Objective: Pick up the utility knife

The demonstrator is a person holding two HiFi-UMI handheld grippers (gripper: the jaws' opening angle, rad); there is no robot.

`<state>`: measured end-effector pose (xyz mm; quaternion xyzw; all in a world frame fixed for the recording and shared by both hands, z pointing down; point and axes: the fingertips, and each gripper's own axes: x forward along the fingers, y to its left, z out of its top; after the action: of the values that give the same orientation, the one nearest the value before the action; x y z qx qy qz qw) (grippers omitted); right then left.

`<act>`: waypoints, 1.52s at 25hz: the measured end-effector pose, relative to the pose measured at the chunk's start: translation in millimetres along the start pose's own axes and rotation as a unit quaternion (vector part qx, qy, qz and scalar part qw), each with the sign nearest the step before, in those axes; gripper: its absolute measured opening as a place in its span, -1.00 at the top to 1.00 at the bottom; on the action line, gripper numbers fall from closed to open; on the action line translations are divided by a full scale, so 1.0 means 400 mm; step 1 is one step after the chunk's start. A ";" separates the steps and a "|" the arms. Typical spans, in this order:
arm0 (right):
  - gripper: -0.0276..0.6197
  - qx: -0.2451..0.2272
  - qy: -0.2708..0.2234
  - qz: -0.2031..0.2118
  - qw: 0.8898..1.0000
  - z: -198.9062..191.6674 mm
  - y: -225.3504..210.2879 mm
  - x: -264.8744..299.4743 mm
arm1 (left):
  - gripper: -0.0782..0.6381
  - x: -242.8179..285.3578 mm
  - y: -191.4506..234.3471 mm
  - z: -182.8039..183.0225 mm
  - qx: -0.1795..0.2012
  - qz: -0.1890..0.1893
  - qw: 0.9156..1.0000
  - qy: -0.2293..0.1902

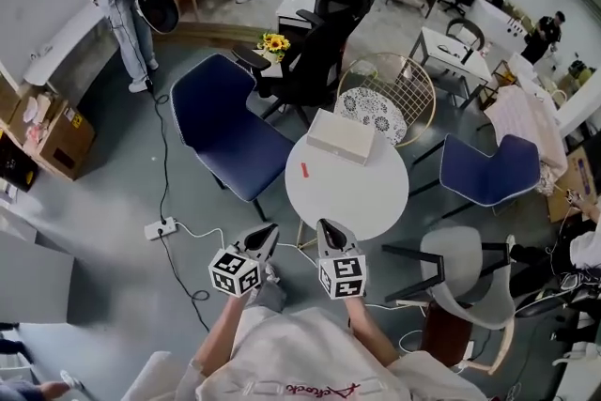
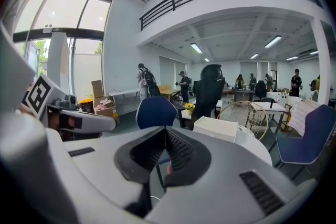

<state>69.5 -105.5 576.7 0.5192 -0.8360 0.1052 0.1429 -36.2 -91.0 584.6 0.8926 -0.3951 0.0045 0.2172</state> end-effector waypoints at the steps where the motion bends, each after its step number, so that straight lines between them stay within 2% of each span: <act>1: 0.86 0.000 -0.001 -0.002 1.000 0.024 -0.009 0.026 | 0.75 0.010 0.020 0.024 0.000 0.000 1.000 0.000; 8: 0.86 0.002 -0.002 -0.018 1.000 0.145 -0.042 0.183 | 0.75 0.061 0.161 0.148 0.003 -0.001 1.000 0.004; 22: 0.86 0.013 0.005 -0.040 0.999 0.182 -0.044 0.355 | 0.75 0.147 0.309 0.228 0.016 -0.026 1.000 0.007; 33: 0.86 0.024 0.023 -0.048 0.998 0.139 -0.061 0.368 | 0.75 0.158 0.324 0.206 0.009 -0.028 0.999 0.019; 38: 0.86 0.025 0.024 -0.039 0.999 0.138 -0.068 0.384 | 0.75 0.169 0.336 0.210 0.008 -0.020 1.000 0.018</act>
<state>22.3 -264.2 579.4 0.5519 -0.8086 0.1328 0.1544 -98.5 -251.1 572.0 0.9020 -0.3729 0.0197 0.2169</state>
